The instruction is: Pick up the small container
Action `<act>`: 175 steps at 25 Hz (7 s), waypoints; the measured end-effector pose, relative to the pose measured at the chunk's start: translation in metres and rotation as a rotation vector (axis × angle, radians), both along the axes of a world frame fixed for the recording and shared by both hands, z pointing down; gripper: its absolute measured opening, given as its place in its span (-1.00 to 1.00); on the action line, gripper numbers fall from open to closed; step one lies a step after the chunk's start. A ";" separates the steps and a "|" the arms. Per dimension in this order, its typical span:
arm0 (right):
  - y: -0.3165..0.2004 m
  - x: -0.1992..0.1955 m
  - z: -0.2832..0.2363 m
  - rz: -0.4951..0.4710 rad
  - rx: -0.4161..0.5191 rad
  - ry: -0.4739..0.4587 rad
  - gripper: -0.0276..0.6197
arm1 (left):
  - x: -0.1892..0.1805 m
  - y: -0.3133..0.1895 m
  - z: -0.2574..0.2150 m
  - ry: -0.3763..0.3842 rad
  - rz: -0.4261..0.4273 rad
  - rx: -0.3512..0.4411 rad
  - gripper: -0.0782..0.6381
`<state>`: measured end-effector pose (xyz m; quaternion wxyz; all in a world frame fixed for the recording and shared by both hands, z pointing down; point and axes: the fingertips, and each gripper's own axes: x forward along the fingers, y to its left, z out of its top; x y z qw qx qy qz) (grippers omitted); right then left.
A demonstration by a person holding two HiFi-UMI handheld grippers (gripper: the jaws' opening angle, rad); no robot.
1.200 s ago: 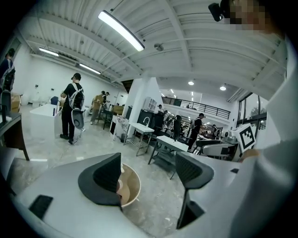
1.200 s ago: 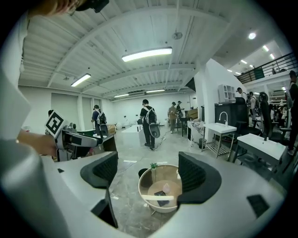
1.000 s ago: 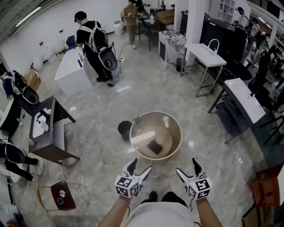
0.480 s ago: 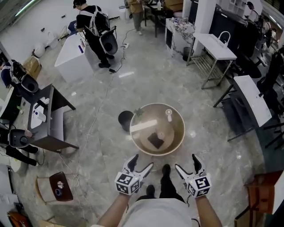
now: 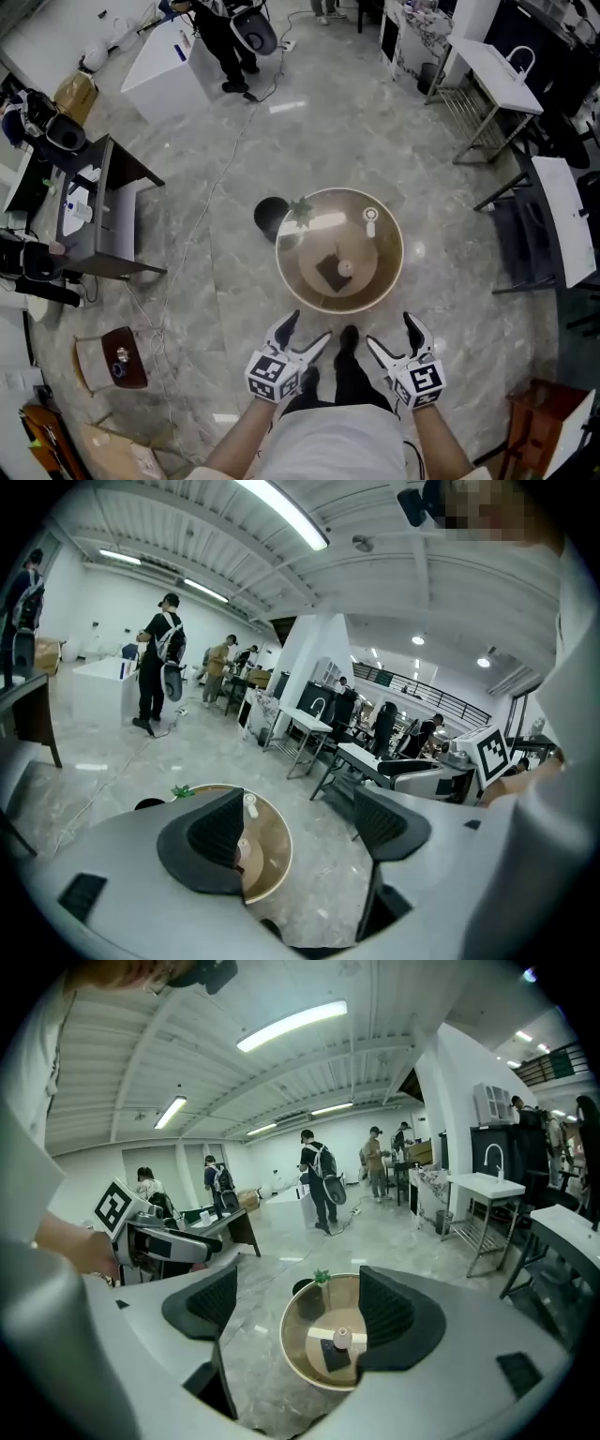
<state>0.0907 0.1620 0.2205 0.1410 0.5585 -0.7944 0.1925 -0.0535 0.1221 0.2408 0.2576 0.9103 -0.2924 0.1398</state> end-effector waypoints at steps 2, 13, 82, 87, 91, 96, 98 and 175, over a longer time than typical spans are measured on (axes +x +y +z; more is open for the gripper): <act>-0.017 0.010 0.013 -0.023 -0.025 -0.009 0.38 | 0.014 -0.014 0.011 -0.010 -0.011 -0.019 0.26; -0.065 0.019 0.104 -0.205 -0.131 -0.059 0.36 | 0.059 -0.054 0.085 -0.090 -0.030 -0.072 0.32; -0.224 -0.011 0.523 -0.297 -0.096 0.159 -0.45 | 0.094 -0.134 0.514 -0.137 0.202 -0.250 0.31; -0.226 -0.012 0.522 -0.284 -0.107 0.139 -0.45 | 0.087 -0.133 0.518 -0.130 0.196 -0.260 0.31; -0.226 -0.011 0.523 -0.326 -0.120 0.165 -0.45 | 0.085 -0.132 0.520 -0.097 0.177 -0.314 0.32; -0.224 -0.013 0.515 -0.324 -0.129 0.129 -0.45 | 0.084 -0.134 0.519 -0.010 0.130 -0.405 0.32; -0.225 -0.014 0.511 -0.310 -0.129 0.097 -0.45 | 0.083 -0.142 0.515 0.067 0.079 -0.442 0.28; -0.091 -0.034 0.009 -0.615 0.031 0.030 -0.45 | 0.134 -0.066 0.041 1.243 -0.126 -1.001 0.14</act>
